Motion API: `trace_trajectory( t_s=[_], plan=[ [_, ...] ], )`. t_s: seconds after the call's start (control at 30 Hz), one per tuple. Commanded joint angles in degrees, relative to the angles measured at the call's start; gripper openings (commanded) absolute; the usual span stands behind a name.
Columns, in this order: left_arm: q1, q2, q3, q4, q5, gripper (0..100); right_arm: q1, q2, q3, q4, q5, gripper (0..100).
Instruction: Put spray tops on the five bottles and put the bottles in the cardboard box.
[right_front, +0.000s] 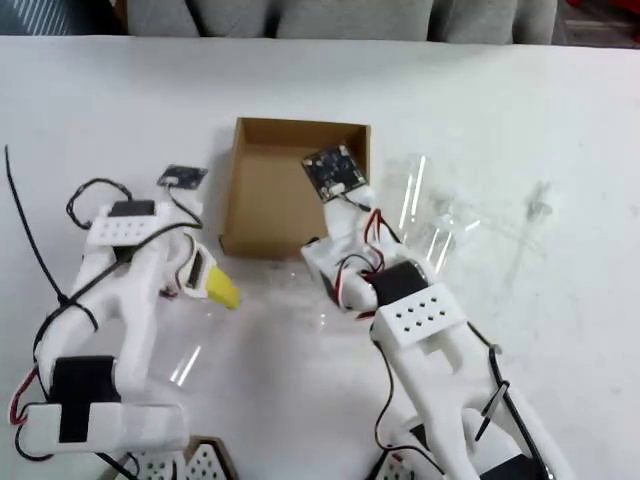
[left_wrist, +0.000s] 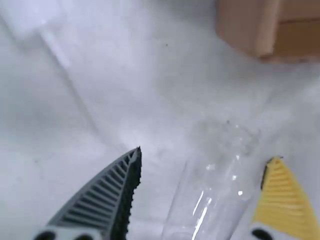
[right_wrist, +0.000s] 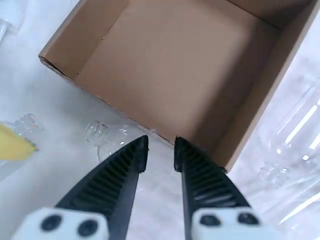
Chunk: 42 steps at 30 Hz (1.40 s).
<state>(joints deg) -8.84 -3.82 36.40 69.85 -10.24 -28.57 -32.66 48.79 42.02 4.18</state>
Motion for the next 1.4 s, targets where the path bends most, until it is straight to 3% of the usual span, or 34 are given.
trace_trajectory(
  t_s=[0.0, 0.17, 0.37, 0.57, 0.8, 1.37],
  plan=[
    [0.57, -4.26, -2.99, 3.25, -7.56, 37, -0.22, 0.13, -1.14, -1.01, 0.79, 6.6],
    [3.21, -5.14, -1.32, 0.70, -8.35, 37, -0.31, 0.13, -1.14, -1.01, 0.79, 6.6],
    [5.93, -5.49, 2.11, -0.44, -14.24, 36, -0.31, 0.13, -1.14, -1.01, 0.79, 6.6],
    [6.20, -5.58, 2.64, -2.99, -16.09, 23, -0.48, 0.13, -1.14, -1.01, 2.64, 6.6],
    [6.99, -5.58, 4.31, -2.90, -18.02, 31, -0.48, 0.13, -1.14, -1.01, 2.73, 6.6],
    [4.97, -5.67, 6.33, -2.46, -17.41, 30, -0.48, 0.13, -1.14, -1.01, 2.73, 6.6]
  ],
)
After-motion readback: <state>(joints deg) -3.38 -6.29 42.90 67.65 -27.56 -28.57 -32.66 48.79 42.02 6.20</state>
